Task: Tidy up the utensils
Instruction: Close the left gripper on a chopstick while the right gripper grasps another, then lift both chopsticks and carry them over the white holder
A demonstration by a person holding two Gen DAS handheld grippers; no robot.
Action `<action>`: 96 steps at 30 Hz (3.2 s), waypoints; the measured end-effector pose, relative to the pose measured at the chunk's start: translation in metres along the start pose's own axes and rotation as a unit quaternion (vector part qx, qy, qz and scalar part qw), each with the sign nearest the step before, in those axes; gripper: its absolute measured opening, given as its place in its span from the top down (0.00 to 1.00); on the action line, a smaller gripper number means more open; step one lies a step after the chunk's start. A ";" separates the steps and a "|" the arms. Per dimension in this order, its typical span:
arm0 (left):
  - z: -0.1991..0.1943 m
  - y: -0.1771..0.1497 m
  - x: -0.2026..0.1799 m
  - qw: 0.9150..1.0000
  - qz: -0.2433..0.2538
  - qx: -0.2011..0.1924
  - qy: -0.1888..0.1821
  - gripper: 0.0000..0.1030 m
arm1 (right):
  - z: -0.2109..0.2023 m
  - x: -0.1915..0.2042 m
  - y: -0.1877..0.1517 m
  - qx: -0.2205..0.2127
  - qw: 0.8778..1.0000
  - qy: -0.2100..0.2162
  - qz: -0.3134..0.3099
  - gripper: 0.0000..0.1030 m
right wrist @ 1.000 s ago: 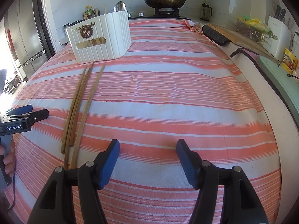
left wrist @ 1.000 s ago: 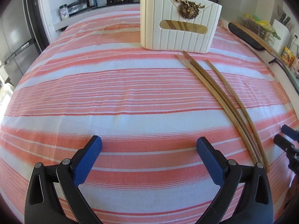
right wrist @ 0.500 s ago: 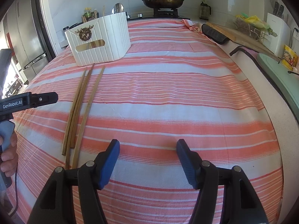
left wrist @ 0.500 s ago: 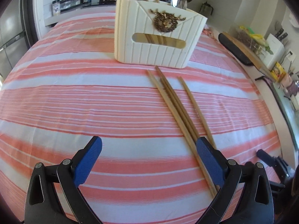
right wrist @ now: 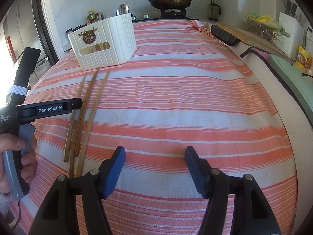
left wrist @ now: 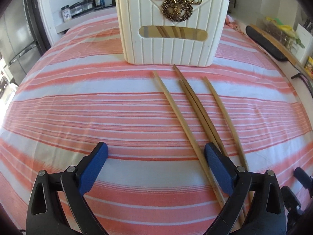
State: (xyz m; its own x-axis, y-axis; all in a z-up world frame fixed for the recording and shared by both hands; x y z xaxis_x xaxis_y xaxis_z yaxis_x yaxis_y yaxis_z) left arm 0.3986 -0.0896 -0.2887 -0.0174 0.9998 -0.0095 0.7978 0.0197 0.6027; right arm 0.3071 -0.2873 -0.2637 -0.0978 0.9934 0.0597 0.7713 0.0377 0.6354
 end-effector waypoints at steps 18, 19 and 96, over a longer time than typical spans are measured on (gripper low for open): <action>-0.031 -0.026 0.027 0.995 0.025 0.021 -0.097 0.94 | 0.044 0.083 0.042 0.081 0.990 0.114 -0.015 0.91; -0.032 -0.028 0.030 0.995 0.022 0.021 -0.097 0.94 | 0.045 0.083 0.044 0.077 0.991 0.109 -0.019 0.92; -0.133 0.295 0.062 0.965 -0.017 -0.212 -0.153 0.96 | -0.082 0.104 0.380 -0.268 0.952 0.114 -0.093 0.94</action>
State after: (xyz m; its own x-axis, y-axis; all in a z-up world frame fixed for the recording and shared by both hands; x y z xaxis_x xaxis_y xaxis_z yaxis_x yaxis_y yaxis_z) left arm 0.5525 -0.0222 -0.0054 0.1920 0.9537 -0.2315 0.4795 0.1147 0.8700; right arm 0.5384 -0.1782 0.0466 -0.3831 0.9231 0.0348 0.3018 0.0894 0.9492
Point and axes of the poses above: each gripper's, at about its wrist camera, not at the fingertips, and z roughly the way its jaws point, x to its left, y to its top, the point moved 8 cm from there along z, roughly the way its jaws point, and after that the axes turned 2 degrees about -x, right-handed, at the moved point
